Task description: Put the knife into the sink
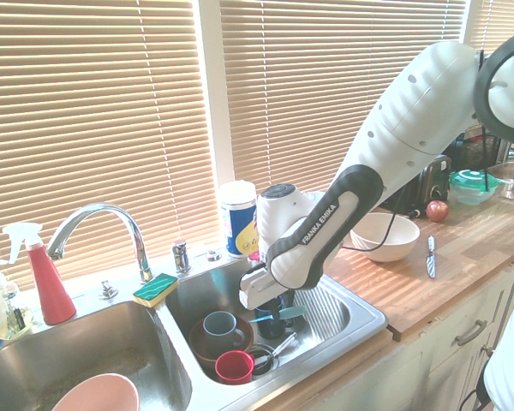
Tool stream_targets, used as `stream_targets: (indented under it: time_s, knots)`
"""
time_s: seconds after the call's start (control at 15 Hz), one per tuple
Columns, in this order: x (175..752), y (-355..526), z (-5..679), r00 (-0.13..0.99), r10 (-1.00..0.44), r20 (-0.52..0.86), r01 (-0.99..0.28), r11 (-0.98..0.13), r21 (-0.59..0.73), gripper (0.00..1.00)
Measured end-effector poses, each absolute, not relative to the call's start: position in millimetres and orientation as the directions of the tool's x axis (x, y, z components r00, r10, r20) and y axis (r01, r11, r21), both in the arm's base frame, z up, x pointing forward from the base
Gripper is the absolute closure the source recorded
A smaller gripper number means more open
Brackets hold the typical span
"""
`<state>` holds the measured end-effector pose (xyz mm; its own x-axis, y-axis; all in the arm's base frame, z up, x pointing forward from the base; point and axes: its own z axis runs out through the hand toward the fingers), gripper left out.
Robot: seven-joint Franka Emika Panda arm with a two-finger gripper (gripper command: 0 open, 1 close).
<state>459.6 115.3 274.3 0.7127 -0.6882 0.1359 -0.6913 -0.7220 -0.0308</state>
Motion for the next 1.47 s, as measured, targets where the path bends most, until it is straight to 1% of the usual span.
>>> stream_targets:
  time_s: [0.33, 0.4, 1.07, 1.47]
  knots:
    - [463, 122, 239, 0.705, -0.702, 0.103, -0.704, -0.71, -0.027, 1.0]
    - [462, 123, 235, 0.704, -0.703, 0.1, -0.705, -0.709, -0.024, 0.0]
    - [457, 116, 195, 0.697, -0.713, 0.079, -0.716, -0.699, 0.003, 0.0]
    - [459, 112, 195, 0.689, -0.72, 0.084, -0.722, -0.691, -0.006, 0.0]
